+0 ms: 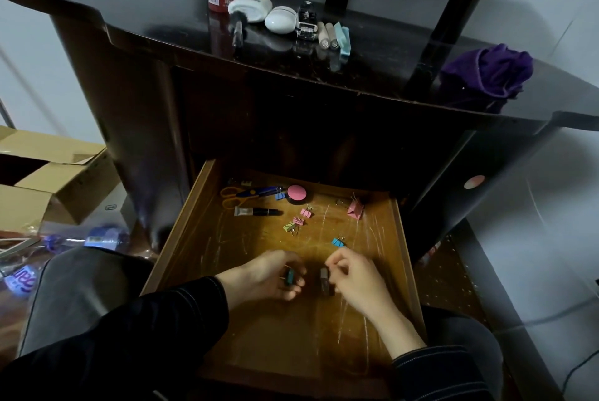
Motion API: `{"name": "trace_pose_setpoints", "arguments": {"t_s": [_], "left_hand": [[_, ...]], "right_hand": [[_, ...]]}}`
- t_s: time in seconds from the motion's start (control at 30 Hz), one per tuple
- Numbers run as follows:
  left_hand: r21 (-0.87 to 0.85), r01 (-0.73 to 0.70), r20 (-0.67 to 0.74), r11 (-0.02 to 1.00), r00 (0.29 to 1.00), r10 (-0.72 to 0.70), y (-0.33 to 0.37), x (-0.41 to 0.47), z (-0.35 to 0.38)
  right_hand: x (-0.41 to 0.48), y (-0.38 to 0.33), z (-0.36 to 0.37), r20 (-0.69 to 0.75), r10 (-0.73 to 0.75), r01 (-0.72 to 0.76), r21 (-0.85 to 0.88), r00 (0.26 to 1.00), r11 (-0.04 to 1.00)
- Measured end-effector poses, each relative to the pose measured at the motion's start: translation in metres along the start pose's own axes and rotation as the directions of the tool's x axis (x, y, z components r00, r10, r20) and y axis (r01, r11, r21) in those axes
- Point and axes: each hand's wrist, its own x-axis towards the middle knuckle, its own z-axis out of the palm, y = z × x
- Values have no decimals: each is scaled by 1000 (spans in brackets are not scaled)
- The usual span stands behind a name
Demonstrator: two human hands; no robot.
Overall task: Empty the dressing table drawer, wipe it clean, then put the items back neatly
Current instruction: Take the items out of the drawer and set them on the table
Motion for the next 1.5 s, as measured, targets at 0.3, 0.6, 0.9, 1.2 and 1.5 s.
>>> {"name": "trace_pose_setpoints", "arguments": {"t_s": [0.3,0.6,0.9,1.2,1.5], "left_hand": [[11,-14,-72,1000,997,15,-2,4,-4],[-2,-11,-39,1000,999,11,-4,5,-5],[-86,80,1,993,997,-80,-2,2,-2],[-133,99,40,986,995,-94,1,-6,-4],[-331,-4,-83,944,996,-25,12,-7,-10]], "right_hand": [[-1,2,3,33,259,-200,-541,965,817],[3,9,4,-19,230,-219,-392,973,894],[-9,-23,1,74,-12,-29,525,997,851],[3,-27,8,108,-11,-70,714,994,697],[94,15,13,-281,153,-144,50,948,988]]}}
